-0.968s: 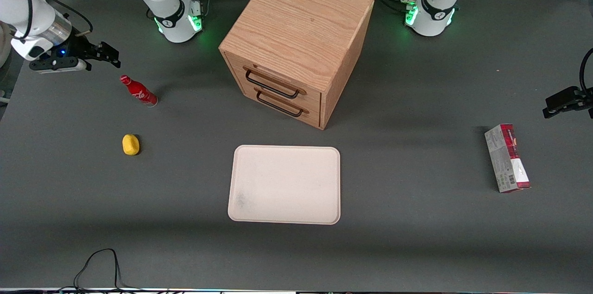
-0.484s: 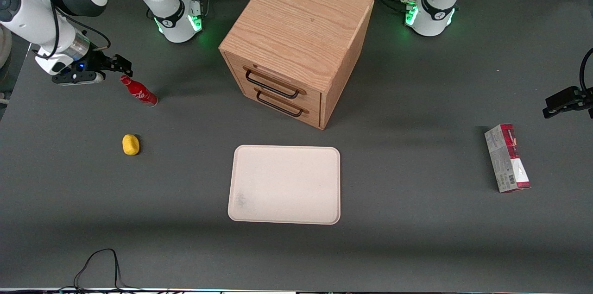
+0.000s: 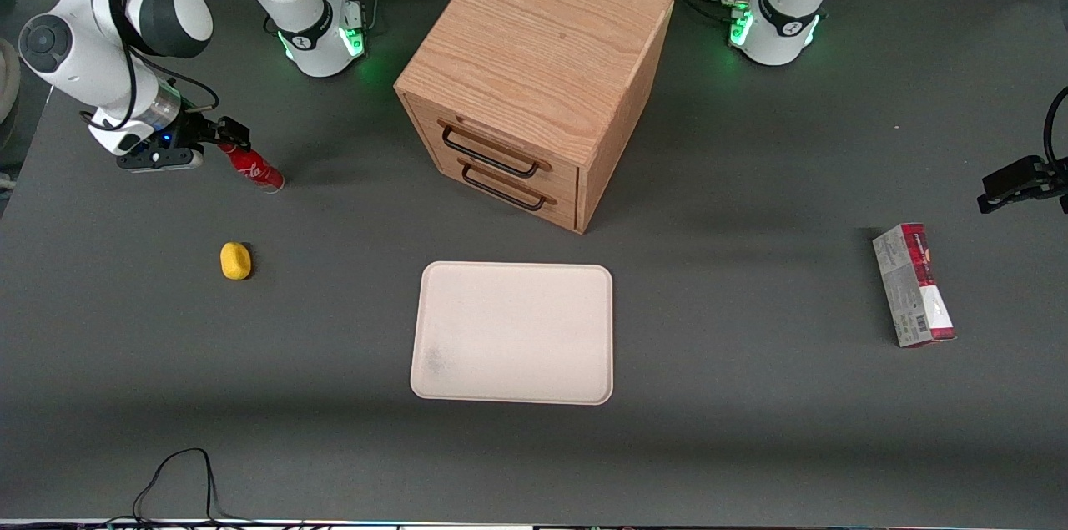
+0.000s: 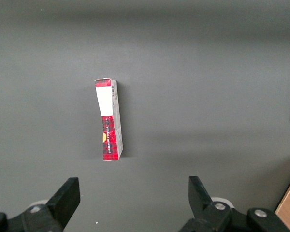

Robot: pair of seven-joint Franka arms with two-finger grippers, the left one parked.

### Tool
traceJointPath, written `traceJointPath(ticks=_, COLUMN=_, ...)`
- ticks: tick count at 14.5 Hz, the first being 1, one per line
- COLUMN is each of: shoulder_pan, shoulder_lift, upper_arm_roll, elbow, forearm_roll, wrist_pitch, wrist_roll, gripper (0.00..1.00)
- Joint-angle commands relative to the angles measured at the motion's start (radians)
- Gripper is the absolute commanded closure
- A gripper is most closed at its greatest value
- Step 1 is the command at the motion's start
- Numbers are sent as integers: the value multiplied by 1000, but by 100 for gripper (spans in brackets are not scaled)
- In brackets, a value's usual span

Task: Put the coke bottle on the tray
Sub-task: 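Lower the open right gripper over the red Coca-Cola bottle's neck, then close the right gripper on the bottle's neck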

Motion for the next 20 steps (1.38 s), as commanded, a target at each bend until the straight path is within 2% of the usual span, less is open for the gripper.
traceJointPath(ticks=1, shoulder_pan=5, shoulder_lift=-16, upper_arm_roll=-31, elbow=-43, forearm_roll=-17, wrist_pitch=31, wrist_roll=-11, gripper=0)
traceJointPath(ticks=4, shoulder_pan=6, shoulder_lift=-15, upper_arm_roll=-51, elbow=-60, forearm_roll=-53, wrist_pitch=49, wrist_roll=-13, gripper=0)
traceJointPath(ticks=10, shoulder_pan=8, shoulder_lift=-9, upper_arm_roll=-57, elbow=-62, forearm_roll=-57, wrist_pitch=49, wrist_roll=-11, gripper=0)
traceJointPath(ticks=12, shoulder_pan=8, shoulder_lift=-7, upper_arm_roll=-56, elbow=-56, forearm_roll=-57, wrist_pitch=52, wrist_roll=-10, gripper=4)
traceJointPath(ticks=17, shoulder_pan=8, shoulder_lift=-10, upper_arm_roll=-53, elbow=-56, forearm_roll=-59, wrist_pitch=65, wrist_roll=-10, gripper=5)
traceJointPath(ticks=19, shoulder_pan=8, shoulder_lift=-10, upper_arm_roll=-51, elbow=-56, forearm_roll=-59, wrist_pitch=65, wrist_roll=-8, gripper=20)
traceJointPath(ticks=20, shoulder_pan=8, shoulder_lift=-10, upper_arm_roll=-51, elbow=-56, forearm_roll=-59, wrist_pitch=65, wrist_roll=-8, gripper=34)
